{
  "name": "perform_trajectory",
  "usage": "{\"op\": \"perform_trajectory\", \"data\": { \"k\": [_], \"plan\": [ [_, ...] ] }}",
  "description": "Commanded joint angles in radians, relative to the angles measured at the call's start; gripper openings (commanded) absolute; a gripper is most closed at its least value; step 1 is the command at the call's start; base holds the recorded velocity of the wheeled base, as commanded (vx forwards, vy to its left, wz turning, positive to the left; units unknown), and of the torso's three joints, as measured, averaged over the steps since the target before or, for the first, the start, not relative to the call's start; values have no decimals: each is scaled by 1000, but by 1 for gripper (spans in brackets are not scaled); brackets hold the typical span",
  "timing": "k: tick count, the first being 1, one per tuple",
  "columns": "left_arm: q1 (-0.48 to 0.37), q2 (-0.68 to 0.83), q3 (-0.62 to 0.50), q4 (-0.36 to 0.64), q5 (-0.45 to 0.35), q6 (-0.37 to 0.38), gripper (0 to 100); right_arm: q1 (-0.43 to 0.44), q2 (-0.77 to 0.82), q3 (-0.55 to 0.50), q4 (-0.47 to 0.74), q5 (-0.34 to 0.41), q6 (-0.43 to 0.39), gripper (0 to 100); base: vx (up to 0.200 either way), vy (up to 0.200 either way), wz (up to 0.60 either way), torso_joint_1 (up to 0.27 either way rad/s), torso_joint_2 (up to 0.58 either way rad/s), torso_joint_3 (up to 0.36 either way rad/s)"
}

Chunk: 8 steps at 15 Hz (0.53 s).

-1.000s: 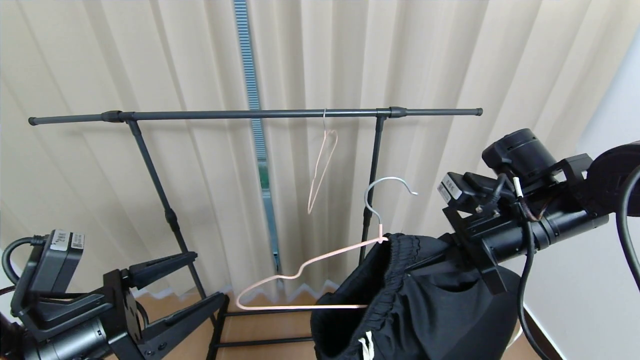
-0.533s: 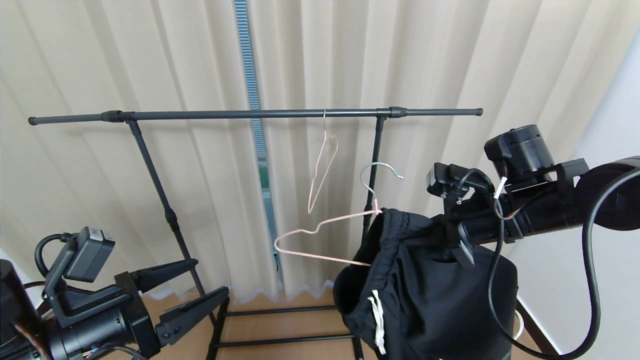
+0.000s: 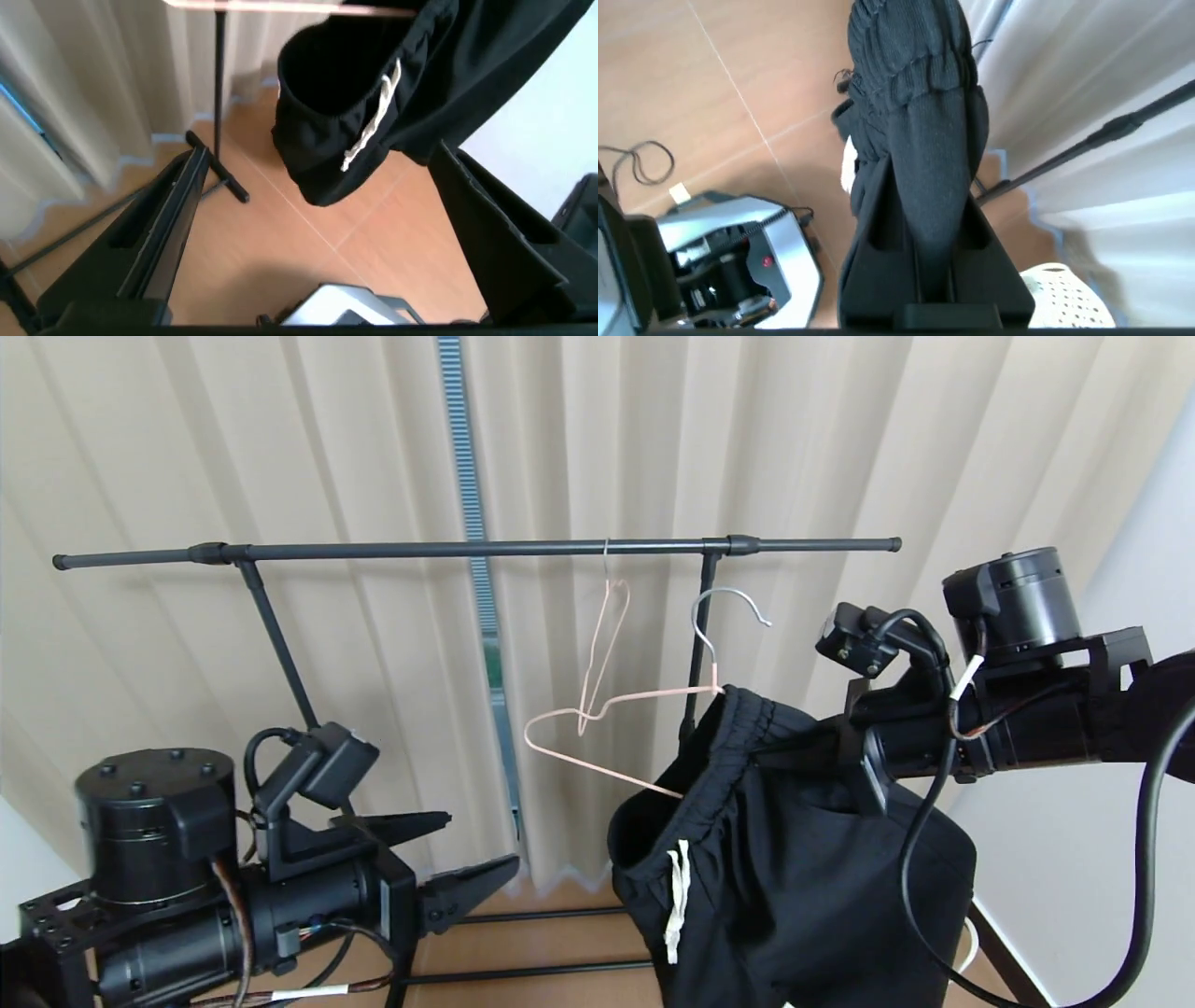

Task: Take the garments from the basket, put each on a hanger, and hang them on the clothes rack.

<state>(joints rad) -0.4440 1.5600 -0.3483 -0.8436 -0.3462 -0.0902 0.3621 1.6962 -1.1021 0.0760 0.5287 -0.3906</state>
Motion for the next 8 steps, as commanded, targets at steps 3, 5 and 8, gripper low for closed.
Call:
{"op": "perform_trajectory", "data": {
  "k": [3,5,8],
  "plan": [
    [-94,192,-63,-2,12,-2,100,37,-46,24,-21,0,21,0,0,0,0,0,0,0],
    [-102,267,-113,-3,35,-3,100,52,-59,39,-38,0,22,0,0,0,0,0,0,0],
    [-104,347,-215,-5,85,-66,100,60,-81,57,-42,2,22,0,0,0,0,0,0,0]
  ]
}}
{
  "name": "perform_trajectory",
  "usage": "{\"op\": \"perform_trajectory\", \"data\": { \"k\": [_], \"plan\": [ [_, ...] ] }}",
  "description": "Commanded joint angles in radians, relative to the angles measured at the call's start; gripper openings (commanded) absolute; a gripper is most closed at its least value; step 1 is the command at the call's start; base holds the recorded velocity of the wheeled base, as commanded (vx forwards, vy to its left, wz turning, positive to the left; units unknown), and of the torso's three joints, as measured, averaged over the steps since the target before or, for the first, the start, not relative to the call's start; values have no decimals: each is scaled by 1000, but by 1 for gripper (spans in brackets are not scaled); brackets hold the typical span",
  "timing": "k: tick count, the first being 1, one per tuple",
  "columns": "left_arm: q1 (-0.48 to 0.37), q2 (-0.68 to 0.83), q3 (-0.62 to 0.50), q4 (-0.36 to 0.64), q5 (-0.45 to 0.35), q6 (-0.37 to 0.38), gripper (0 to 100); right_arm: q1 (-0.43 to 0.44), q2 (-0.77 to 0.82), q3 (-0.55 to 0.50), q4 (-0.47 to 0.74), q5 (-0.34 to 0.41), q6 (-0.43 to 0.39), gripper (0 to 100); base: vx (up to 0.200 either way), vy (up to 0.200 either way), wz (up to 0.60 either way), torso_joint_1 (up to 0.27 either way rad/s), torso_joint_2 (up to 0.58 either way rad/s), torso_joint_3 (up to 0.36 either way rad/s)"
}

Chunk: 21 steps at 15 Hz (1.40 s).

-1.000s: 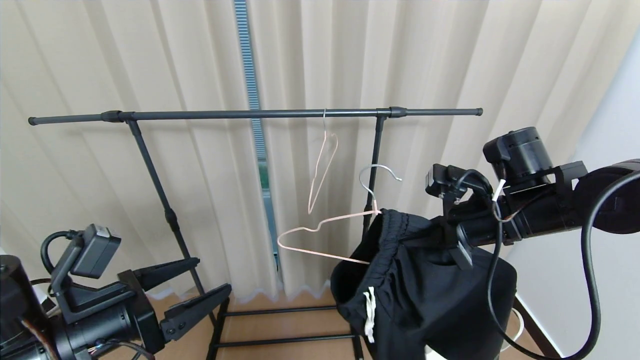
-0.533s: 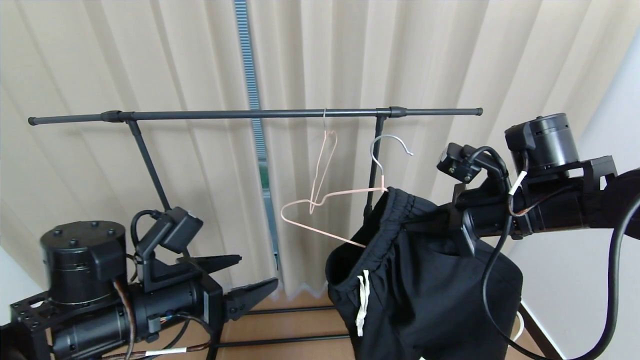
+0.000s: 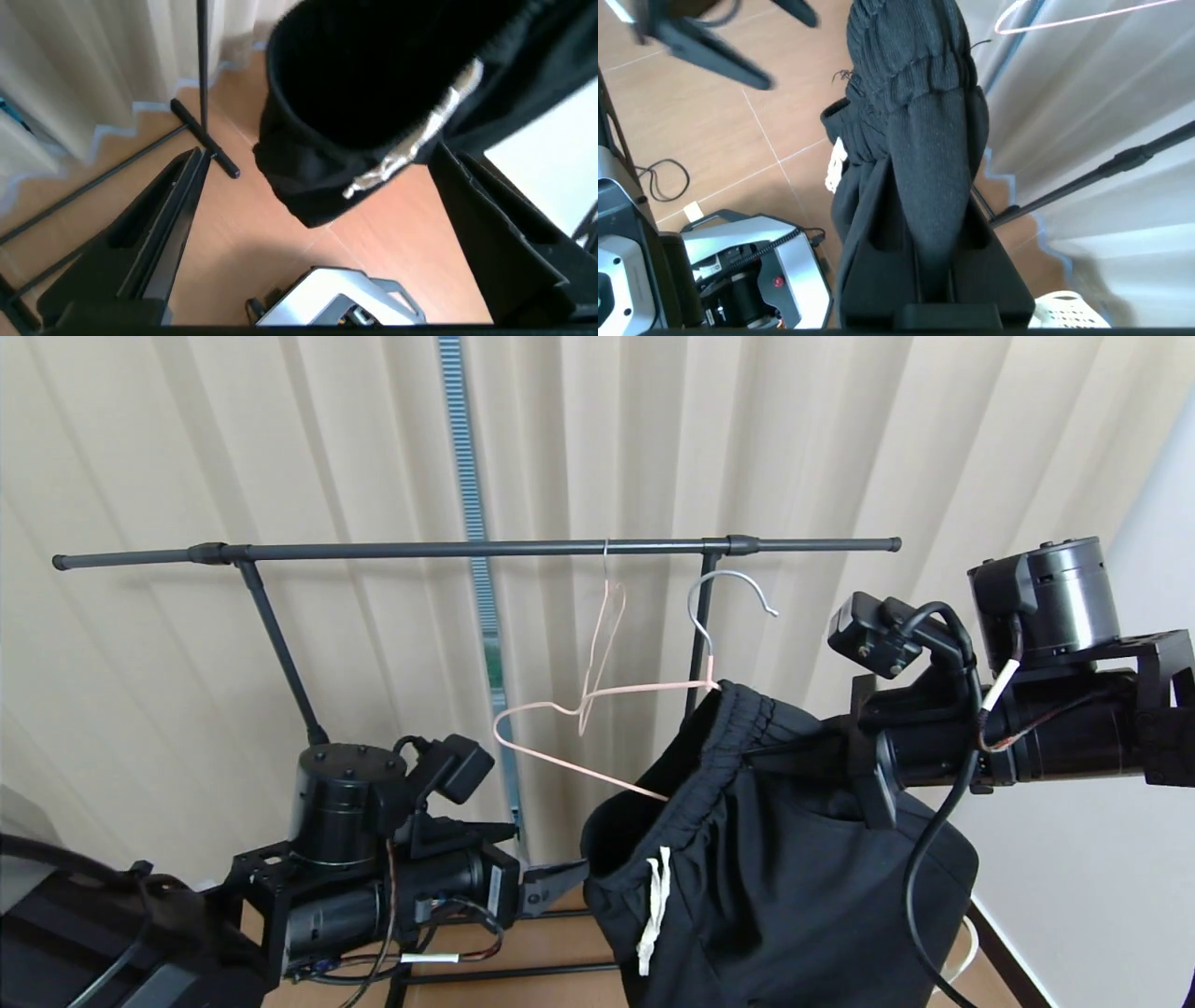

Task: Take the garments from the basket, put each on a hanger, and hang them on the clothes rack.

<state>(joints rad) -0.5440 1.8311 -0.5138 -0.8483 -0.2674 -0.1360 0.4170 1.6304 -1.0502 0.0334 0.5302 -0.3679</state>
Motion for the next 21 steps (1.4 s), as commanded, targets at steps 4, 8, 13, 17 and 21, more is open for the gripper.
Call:
{"op": "perform_trajectory", "data": {
  "k": [4,8,13,17,21],
  "plan": [
    [-13,155,-126,0,28,-51,100,37,-34,19,0,1,0,0,0,0,0,0,0,0],
    [-34,229,-172,-3,60,-51,100,51,-64,35,0,2,0,0,0,0,0,0,0,0],
    [-53,241,-150,-35,79,-48,0,46,-60,32,0,1,0,0,0,0,0,0,0,0],
    [-50,194,-80,-90,103,-45,0,20,-29,33,-24,1,-2,0,0,0,0,0,0,0],
    [-45,162,-37,-135,105,-42,0,20,-14,50,-61,-1,-3,0,0,0,0,0,0,0]
  ]
}}
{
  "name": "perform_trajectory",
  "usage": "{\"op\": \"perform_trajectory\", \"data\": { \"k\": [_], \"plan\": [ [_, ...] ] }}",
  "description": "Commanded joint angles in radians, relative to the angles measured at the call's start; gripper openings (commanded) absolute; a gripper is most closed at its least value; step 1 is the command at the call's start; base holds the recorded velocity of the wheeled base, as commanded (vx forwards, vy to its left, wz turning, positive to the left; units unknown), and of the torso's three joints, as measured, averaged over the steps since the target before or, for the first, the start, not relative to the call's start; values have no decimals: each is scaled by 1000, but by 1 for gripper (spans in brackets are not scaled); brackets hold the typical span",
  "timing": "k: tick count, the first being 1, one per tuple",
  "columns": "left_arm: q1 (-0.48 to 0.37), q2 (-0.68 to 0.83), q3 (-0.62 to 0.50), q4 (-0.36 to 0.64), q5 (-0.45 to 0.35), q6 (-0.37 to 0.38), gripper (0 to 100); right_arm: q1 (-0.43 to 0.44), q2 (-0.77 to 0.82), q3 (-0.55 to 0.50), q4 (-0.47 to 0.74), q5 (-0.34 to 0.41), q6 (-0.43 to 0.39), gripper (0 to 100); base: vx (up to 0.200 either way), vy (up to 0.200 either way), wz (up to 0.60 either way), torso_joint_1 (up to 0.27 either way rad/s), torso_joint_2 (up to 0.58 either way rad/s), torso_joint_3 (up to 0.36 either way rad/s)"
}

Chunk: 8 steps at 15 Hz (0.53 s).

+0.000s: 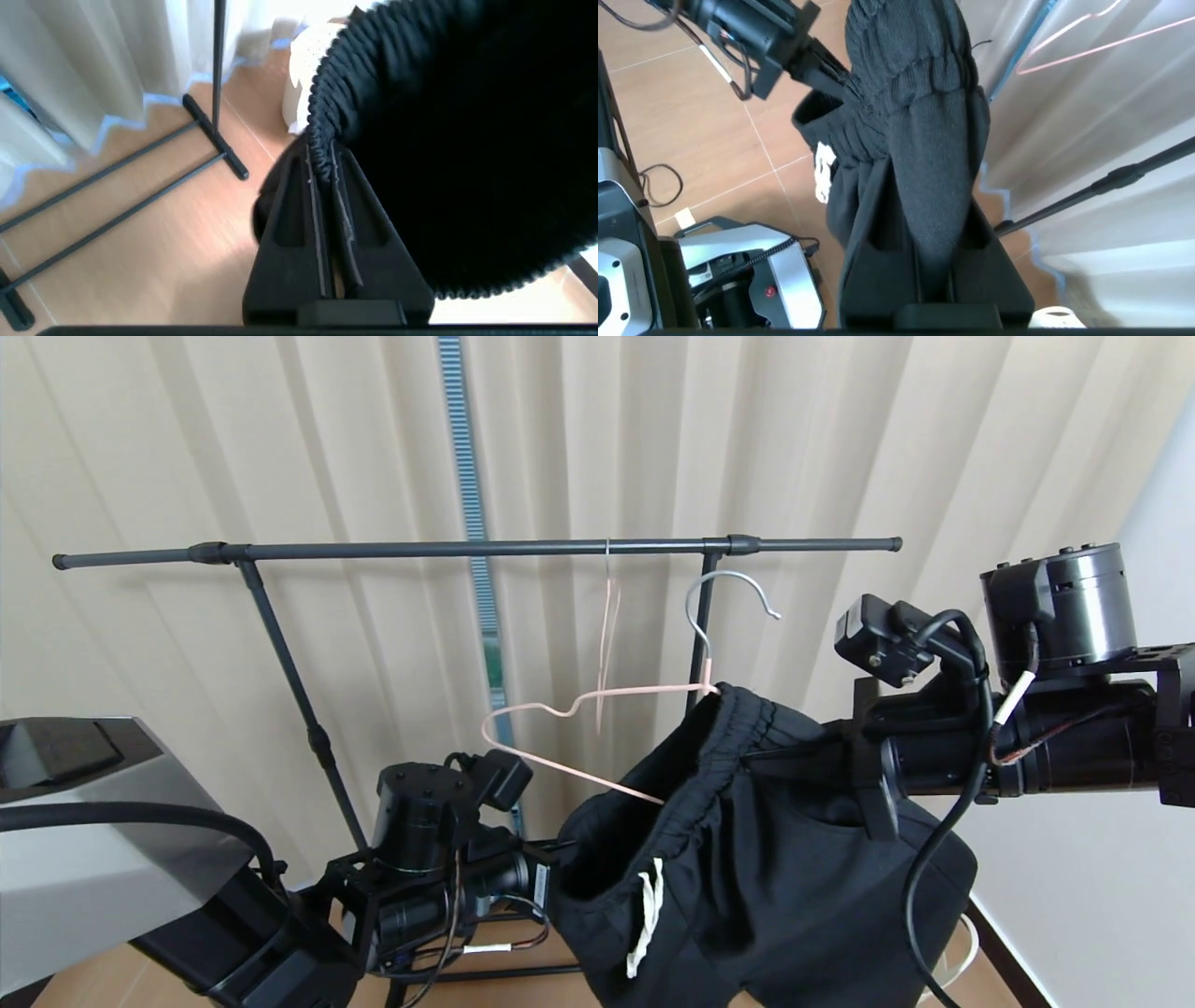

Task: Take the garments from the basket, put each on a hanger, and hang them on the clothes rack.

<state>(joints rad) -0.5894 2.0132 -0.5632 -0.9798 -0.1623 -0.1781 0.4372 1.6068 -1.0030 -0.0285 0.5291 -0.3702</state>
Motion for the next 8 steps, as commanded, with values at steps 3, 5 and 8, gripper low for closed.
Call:
{"op": "perform_trajectory", "data": {
  "k": [3,5,8],
  "plan": [
    [6,-28,43,-60,20,8,0,-2,22,4,1,-5,-4,0,0,0,0,0,0,0],
    [39,-30,45,-68,21,29,0,-8,19,14,2,-5,-12,0,0,0,0,0,0,0],
    [74,-47,45,-77,35,28,0,-37,18,34,4,-5,-88,0,0,0,0,0,0,0]
  ]
}}
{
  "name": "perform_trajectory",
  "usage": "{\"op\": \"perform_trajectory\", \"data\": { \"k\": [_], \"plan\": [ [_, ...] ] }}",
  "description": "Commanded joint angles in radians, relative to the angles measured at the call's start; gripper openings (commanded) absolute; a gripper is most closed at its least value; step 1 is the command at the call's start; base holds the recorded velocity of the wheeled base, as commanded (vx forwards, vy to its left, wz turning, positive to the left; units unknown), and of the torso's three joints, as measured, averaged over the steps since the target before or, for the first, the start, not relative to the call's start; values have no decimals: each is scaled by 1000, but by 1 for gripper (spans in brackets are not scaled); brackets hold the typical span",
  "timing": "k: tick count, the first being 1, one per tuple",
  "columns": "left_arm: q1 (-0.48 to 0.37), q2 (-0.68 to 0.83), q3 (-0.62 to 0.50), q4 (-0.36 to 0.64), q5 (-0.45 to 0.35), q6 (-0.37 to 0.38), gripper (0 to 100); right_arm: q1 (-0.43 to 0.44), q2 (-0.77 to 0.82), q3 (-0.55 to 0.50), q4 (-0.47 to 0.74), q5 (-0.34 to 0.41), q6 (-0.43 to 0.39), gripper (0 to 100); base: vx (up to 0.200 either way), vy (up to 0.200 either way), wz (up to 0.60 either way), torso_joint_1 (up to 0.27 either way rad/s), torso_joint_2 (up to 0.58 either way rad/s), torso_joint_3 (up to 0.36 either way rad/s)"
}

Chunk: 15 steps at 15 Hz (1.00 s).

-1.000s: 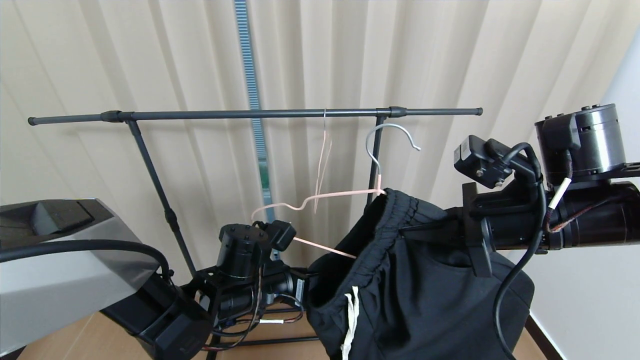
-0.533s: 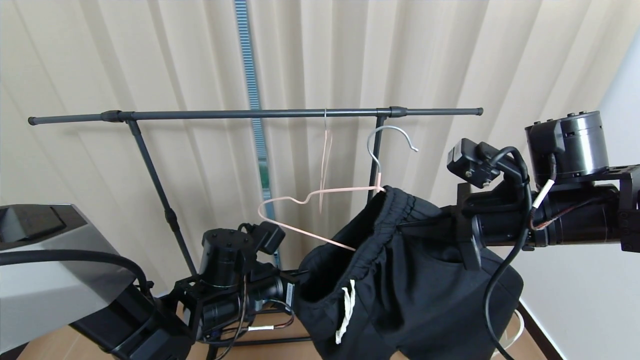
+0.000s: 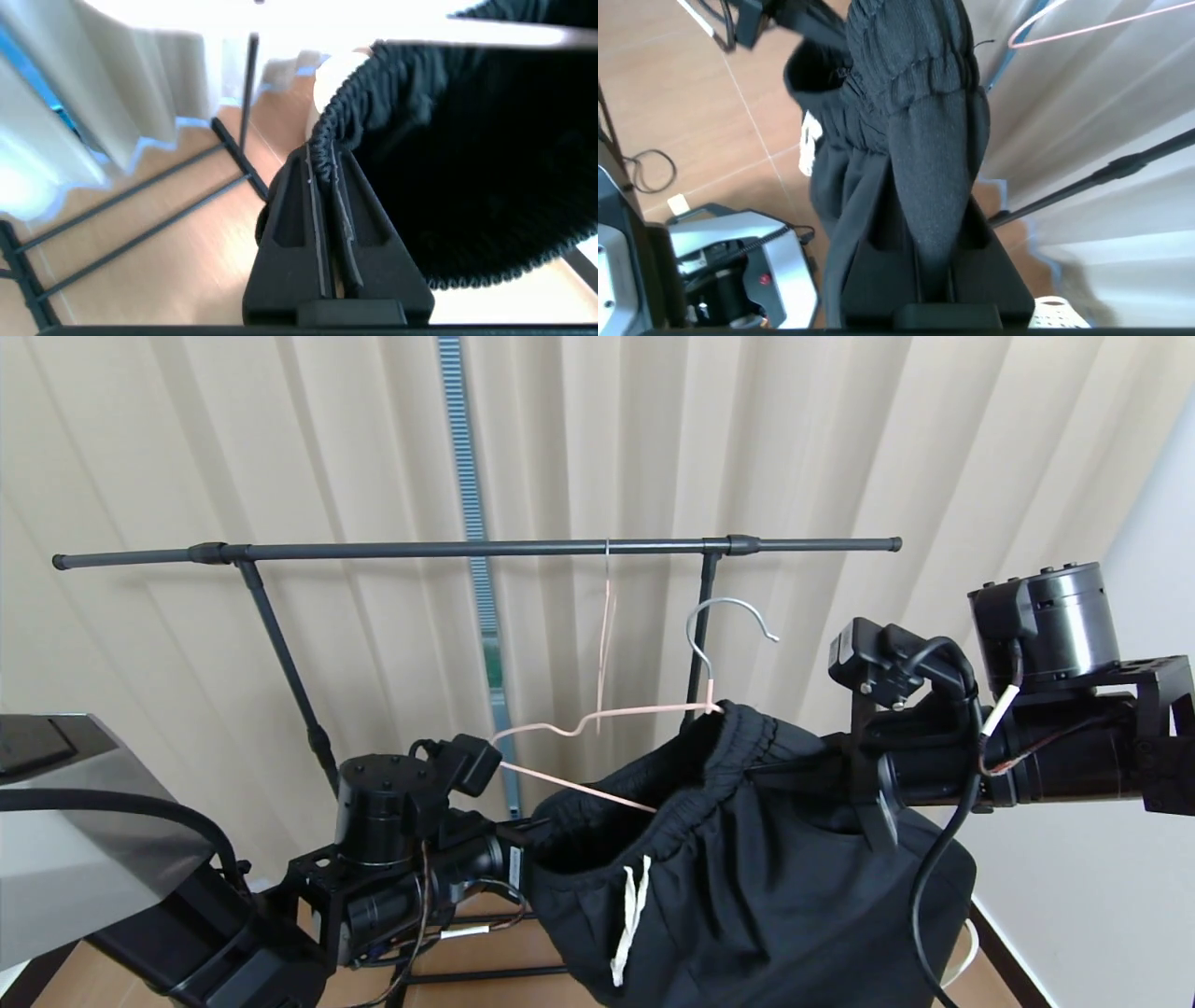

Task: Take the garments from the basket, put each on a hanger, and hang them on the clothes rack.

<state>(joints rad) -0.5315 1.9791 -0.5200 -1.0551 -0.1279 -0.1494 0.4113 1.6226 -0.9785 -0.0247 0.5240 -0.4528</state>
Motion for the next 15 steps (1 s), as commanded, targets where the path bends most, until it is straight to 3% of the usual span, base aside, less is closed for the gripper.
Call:
{"op": "perform_trajectory", "data": {
  "k": [1,9,15],
  "plan": [
    [30,-14,2,-6,5,1,0,-16,2,15,2,1,-30,0,0,0,0,0,0,0],
    [130,-42,-6,-14,11,10,0,-43,-1,49,6,1,-138,0,0,0,0,0,0,0],
    [143,-100,-37,-2,11,17,0,-43,7,77,6,-21,-198,0,0,0,0,0,0,0]
  ]
}}
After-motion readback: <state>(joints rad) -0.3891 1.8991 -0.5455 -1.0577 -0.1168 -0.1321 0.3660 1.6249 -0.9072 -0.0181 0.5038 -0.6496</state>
